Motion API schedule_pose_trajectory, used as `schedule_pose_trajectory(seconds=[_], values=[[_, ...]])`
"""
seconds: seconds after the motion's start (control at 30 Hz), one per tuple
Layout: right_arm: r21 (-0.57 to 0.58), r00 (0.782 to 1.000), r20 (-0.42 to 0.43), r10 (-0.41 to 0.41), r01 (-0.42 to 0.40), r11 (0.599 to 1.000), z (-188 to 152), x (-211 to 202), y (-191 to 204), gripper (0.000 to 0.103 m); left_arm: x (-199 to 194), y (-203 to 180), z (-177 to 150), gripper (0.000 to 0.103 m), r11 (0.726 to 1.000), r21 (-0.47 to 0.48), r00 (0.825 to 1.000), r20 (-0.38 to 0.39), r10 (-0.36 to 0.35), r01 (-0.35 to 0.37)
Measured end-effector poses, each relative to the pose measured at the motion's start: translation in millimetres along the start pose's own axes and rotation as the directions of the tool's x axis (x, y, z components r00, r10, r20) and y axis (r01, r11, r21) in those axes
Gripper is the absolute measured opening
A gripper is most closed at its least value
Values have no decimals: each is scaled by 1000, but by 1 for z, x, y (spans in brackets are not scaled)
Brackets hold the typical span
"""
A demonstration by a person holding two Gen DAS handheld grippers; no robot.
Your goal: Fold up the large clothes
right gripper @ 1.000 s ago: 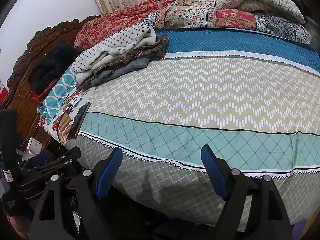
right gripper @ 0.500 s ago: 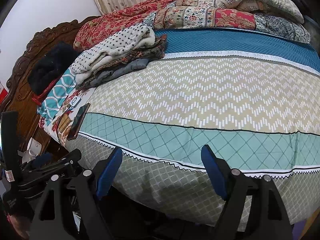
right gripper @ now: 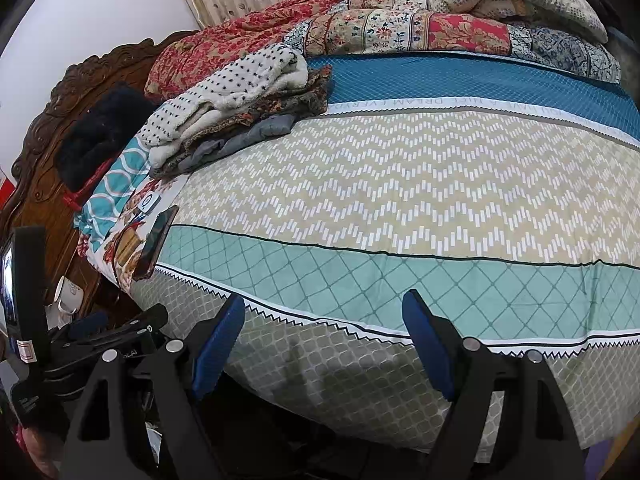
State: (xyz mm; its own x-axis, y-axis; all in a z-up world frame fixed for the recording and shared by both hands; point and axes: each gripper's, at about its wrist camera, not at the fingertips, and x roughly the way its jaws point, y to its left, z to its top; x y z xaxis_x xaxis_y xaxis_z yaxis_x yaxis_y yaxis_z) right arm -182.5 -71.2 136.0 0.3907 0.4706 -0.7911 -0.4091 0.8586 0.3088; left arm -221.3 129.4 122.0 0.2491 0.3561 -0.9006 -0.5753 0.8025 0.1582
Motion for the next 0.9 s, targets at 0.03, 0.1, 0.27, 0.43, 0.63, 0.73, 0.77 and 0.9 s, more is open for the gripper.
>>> schedule_pose_trajectory(seconds=[0.03, 0.1, 0.27, 0.43, 0.63, 0.73, 0.77, 0.9], values=[[2, 1000, -1, -1, 1, 1000, 0, 1, 1, 12, 1, 0, 0, 97, 1000, 0, 1000, -2, 0, 0], [5, 1000, -3, -2, 2, 1000, 0, 2, 2, 12, 2, 1, 0, 97, 1000, -1, 1000, -8, 1, -1], [10, 1000, -8, -2, 2, 1000, 0, 4, 3, 12, 4, -1, 0, 97, 1000, 0, 1000, -17, 0, 0], [13, 1000, -11, -1, 2, 1000, -1, 5, 2, 12, 6, -1, -1, 97, 1000, 0, 1000, -25, 1, -1], [14, 1000, -15, -1, 1, 1000, -1, 6, 1, 12, 7, 0, -2, 97, 1000, 1, 1000, -30, 1, -1], [14, 1000, -15, 0, 0, 1000, -1, 6, 1, 12, 8, 0, -2, 97, 1000, 1, 1000, -30, 1, -1], [14, 1000, -15, 0, 1, 1000, -1, 6, 1, 12, 8, 0, -2, 97, 1000, 1, 1000, -31, 1, -1], [15, 1000, -15, -1, 1, 1000, -1, 6, 2, 12, 7, -1, -3, 97, 1000, 1, 1000, -30, 1, -1]])
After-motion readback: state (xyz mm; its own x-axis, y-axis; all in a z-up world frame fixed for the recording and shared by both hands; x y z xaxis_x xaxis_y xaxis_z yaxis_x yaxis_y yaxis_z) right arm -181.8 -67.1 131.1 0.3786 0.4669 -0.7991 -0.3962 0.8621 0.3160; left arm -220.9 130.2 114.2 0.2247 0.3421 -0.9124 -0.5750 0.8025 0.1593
